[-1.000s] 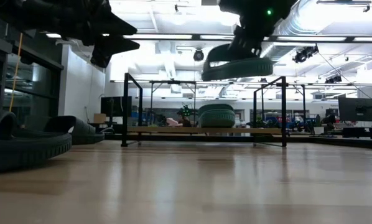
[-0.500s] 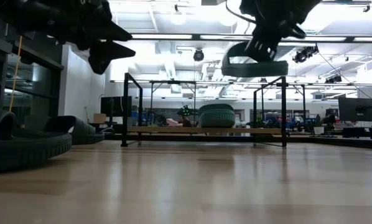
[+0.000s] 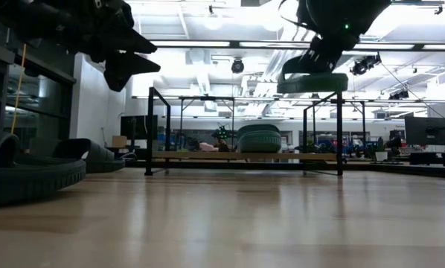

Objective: Pick and place slides into the shelf
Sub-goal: Put the green slipper on the shelf

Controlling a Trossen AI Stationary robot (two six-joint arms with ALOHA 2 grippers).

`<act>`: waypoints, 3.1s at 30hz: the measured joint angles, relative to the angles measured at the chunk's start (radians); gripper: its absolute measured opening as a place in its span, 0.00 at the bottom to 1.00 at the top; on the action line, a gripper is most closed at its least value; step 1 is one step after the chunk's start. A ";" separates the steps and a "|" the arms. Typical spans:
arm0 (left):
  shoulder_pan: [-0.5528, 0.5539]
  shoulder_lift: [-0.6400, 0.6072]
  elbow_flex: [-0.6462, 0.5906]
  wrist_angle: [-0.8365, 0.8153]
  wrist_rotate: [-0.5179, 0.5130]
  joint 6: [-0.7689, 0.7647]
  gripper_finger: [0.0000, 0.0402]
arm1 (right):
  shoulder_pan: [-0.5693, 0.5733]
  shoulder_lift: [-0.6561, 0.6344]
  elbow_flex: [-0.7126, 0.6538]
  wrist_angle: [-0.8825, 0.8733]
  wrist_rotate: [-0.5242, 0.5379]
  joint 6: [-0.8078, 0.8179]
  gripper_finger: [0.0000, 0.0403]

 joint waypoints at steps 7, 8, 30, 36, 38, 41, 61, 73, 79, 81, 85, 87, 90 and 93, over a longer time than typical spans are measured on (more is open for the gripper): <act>0.000 0.000 0.000 0.000 0.000 0.000 0.43 | -0.046 -0.113 -0.079 0.293 -0.044 -0.304 0.00; 0.000 0.000 0.000 0.000 0.000 0.000 0.43 | -0.063 -0.132 -0.098 0.352 -0.057 -0.358 0.00; 0.001 0.000 0.000 -0.002 -0.004 0.002 0.43 | -0.341 -0.313 -0.430 1.300 -0.335 -1.113 0.00; 0.001 0.000 0.000 -0.003 -0.004 0.002 0.43 | -0.392 -0.312 -0.430 1.301 -0.354 -1.114 0.00; 0.001 0.000 0.000 -0.002 -0.004 0.002 0.43 | -0.408 -0.312 -0.430 1.300 -0.379 -1.114 0.00; 0.001 0.000 0.000 -0.002 -0.004 0.002 0.43 | -0.425 -0.305 -0.430 1.300 -0.396 -1.114 0.00; 0.001 0.000 0.000 0.000 -0.004 0.003 0.43 | -0.493 -0.129 -0.430 1.366 -0.430 -1.119 0.00; 0.001 0.000 0.000 0.000 -0.004 0.005 0.43 | -0.492 -0.127 -0.431 1.364 -0.391 -1.132 0.00; 0.001 0.000 0.000 0.000 -0.004 0.004 0.43 | -0.492 -0.127 -0.431 1.361 -0.377 -1.132 0.00; 0.001 0.000 0.000 0.000 -0.004 0.003 0.43 | -0.493 -0.127 -0.431 1.355 -0.367 -1.132 0.00; 0.001 0.000 0.000 0.000 -0.004 0.002 0.43 | -0.497 -0.128 -0.431 1.352 -0.314 -1.139 0.00; 0.001 0.000 0.000 0.000 -0.004 0.002 0.43 | -0.502 -0.129 -0.431 1.352 -0.335 -1.136 0.00; 0.001 0.000 0.000 0.000 -0.005 0.002 0.43 | -0.508 -0.129 -0.431 1.351 -0.371 -1.132 0.00; 0.001 0.000 0.000 0.000 -0.004 0.002 0.43 | -0.512 -0.129 -0.431 1.343 -0.383 -1.115 0.00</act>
